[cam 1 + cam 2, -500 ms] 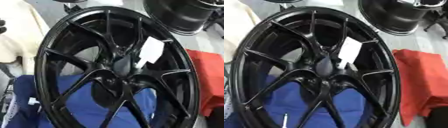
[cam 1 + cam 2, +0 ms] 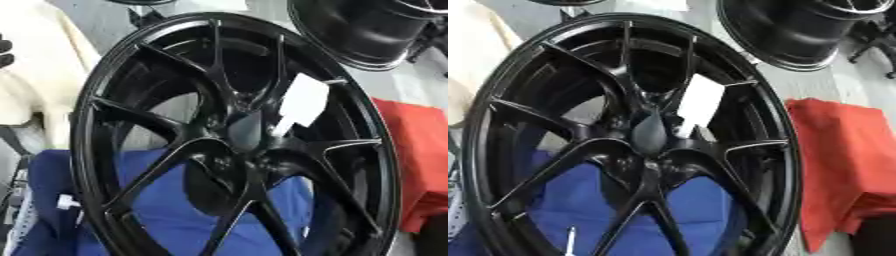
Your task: Pull the pin out of the wheel hub.
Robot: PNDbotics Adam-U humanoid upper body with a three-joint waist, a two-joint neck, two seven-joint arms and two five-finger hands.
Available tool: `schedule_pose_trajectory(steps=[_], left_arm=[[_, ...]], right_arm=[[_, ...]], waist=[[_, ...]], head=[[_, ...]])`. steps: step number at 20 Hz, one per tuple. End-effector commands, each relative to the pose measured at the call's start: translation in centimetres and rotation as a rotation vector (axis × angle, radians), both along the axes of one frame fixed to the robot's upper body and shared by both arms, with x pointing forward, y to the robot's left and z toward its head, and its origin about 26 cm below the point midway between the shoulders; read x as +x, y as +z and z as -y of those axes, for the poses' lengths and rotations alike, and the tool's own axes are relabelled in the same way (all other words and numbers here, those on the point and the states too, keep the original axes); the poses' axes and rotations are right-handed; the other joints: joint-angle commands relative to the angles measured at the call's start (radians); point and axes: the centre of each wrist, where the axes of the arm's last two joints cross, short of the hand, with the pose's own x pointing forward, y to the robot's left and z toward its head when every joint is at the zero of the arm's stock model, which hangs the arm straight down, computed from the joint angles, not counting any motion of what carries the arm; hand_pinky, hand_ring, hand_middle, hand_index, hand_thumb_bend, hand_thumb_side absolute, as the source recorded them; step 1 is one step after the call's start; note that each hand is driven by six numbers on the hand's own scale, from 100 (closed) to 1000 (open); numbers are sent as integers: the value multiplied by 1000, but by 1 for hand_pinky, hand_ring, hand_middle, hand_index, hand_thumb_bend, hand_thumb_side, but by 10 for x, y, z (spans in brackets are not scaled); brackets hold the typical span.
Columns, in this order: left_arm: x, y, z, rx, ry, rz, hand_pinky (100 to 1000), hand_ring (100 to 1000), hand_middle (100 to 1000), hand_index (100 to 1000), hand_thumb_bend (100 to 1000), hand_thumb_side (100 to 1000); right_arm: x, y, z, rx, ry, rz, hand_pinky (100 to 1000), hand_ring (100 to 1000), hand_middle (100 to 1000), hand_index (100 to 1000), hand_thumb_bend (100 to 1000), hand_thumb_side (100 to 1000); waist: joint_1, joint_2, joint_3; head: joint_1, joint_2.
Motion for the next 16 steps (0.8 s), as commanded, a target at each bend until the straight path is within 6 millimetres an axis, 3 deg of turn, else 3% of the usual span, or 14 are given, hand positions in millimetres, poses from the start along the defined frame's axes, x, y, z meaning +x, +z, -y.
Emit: schedule_pose_trajectory(steps=[1, 7, 15, 16], left_arm=[[-3, 5, 1, 10, -1, 20, 825, 773, 679, 779, 100, 680], [-3, 6, 2, 10, -3, 22, 824, 774, 679, 779, 100, 681], [-2, 7, 3, 10, -10, 22, 823, 775, 679, 779, 100, 682], [-2, 7, 4, 11, -11, 22, 823, 776, 679, 779, 100, 682]], right_arm=[[-9, 7, 3, 2, -11, 43, 865, 781, 722, 783, 346, 100], [-4, 0, -2, -50, -27, -19, 888, 797, 737, 795, 372, 100], [9, -23, -10, -212, -53, -186, 910, 838, 779, 842, 419, 100], [10, -26, -11, -225, -52, -201, 908, 841, 782, 849, 434, 133]], waist=[[10, -29, -1], [9, -24, 2], [9, -19, 3], [9, -19, 3]], head=[[0, 0], [-4, -4], [-11, -12], [-12, -11]])
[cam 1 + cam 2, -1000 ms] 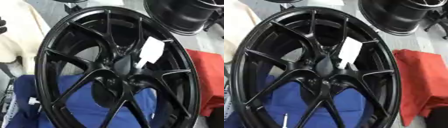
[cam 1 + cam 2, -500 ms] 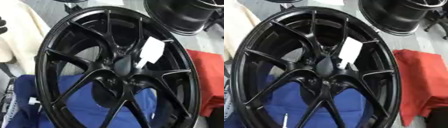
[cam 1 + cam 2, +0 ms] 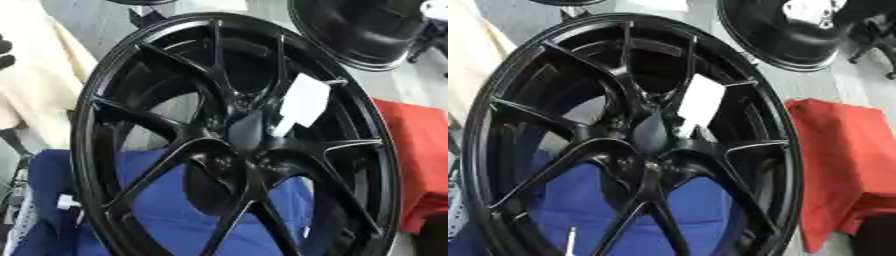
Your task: Pull the pin out of the wheel hub.
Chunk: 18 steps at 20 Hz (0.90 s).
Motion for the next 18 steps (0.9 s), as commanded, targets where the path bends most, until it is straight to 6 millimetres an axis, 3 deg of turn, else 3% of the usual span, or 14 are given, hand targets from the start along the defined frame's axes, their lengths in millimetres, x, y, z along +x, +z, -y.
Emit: schedule_pose_trajectory(steps=[1, 13, 18], left_arm=[[-3, 8, 2, 19, -9, 25, 823, 776, 680, 779, 100, 682], [-2, 8, 4, 20, -19, 22, 822, 778, 681, 780, 100, 682], [-2, 8, 4, 22, -21, 17, 822, 779, 682, 779, 100, 683]], right_arm=[[-4, 1, 2, -59, -17, -14, 910, 845, 786, 856, 448, 159], [1, -11, 0, -132, 29, -58, 918, 866, 800, 870, 482, 166], [3, -16, 0, -83, 2, -51, 876, 830, 750, 861, 581, 247]], waist=[[10, -20, -1], [10, -25, 0], [10, -27, -3]], head=[[-6, -9], [-6, -10], [-4, -4]])
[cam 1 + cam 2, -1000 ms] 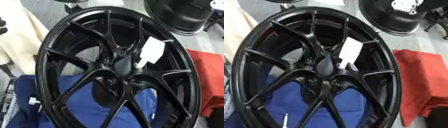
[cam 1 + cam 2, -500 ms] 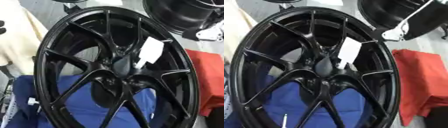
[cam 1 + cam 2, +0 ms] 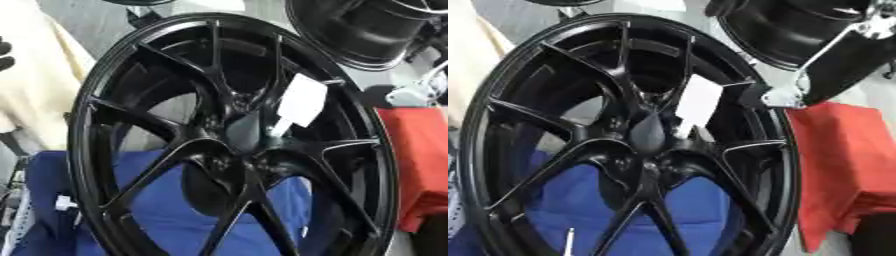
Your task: Pull the pin out of the wheel hub.
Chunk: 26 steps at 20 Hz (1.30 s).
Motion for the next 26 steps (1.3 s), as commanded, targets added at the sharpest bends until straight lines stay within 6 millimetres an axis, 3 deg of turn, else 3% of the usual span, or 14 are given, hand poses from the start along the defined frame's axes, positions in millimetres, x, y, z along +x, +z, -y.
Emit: schedule_pose_trajectory(steps=[1, 3, 10, 19, 26], left_arm=[[-3, 7, 2, 14, -13, 25, 822, 780, 682, 779, 100, 683], [-3, 7, 3, 15, -15, 20, 822, 780, 682, 779, 100, 684], [-3, 6, 3, 10, -15, 16, 821, 781, 683, 779, 100, 685], [-3, 3, 3, 3, -16, 5, 820, 783, 683, 779, 100, 689], [-3, 2, 3, 1, -11, -2, 820, 784, 683, 779, 100, 692]], right_arm=[[-5, 4, 5, 24, -46, 41, 867, 825, 747, 864, 593, 256], [-3, 0, 6, 68, -83, 50, 831, 805, 726, 862, 599, 263], [1, -12, 2, 270, -196, 60, 743, 767, 689, 849, 494, 270], [4, -23, -7, 398, -279, 1, 706, 766, 690, 853, 397, 305], [3, -27, -19, 439, -261, -40, 696, 781, 706, 861, 391, 308]], waist=[[10, -28, -4], [10, -29, -5], [10, -32, -6], [10, -33, -12], [10, -29, -13]], head=[[1, -2], [2, -1], [4, 5], [4, 8], [6, 9]])
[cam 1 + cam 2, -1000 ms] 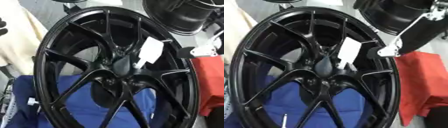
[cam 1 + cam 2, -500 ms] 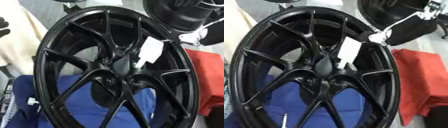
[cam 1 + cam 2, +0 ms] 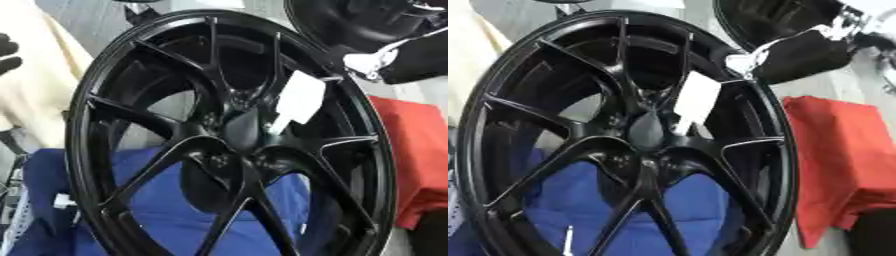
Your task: Pull the pin out of the wheel hub.
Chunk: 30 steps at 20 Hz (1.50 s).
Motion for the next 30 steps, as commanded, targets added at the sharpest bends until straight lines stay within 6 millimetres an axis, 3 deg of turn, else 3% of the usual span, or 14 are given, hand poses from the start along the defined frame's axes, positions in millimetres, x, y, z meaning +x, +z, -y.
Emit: schedule_pose_trajectory(steps=[1, 12, 21, 30], left_arm=[[-3, 6, 1, 7, -3, 19, 820, 784, 683, 779, 100, 692], [-4, 4, 0, 7, 1, 12, 820, 787, 684, 780, 100, 692], [-4, 4, 1, 5, -3, 8, 819, 789, 685, 780, 100, 694], [-3, 3, 2, 4, -2, 5, 819, 791, 685, 780, 100, 699]], right_arm=[[-5, 5, -2, 10, 5, 11, 697, 781, 706, 860, 396, 309], [-6, 1, -12, -11, 22, -69, 711, 804, 724, 865, 444, 319], [-5, -1, -16, -10, 70, -152, 731, 846, 757, 881, 511, 263], [-5, -5, -19, -1, 76, -172, 766, 897, 788, 898, 489, 275]], waist=[[10, -28, -3], [10, -33, -14], [10, -31, -20], [10, -19, -16]], head=[[2, 2], [10, 17], [12, 21], [4, 20]])
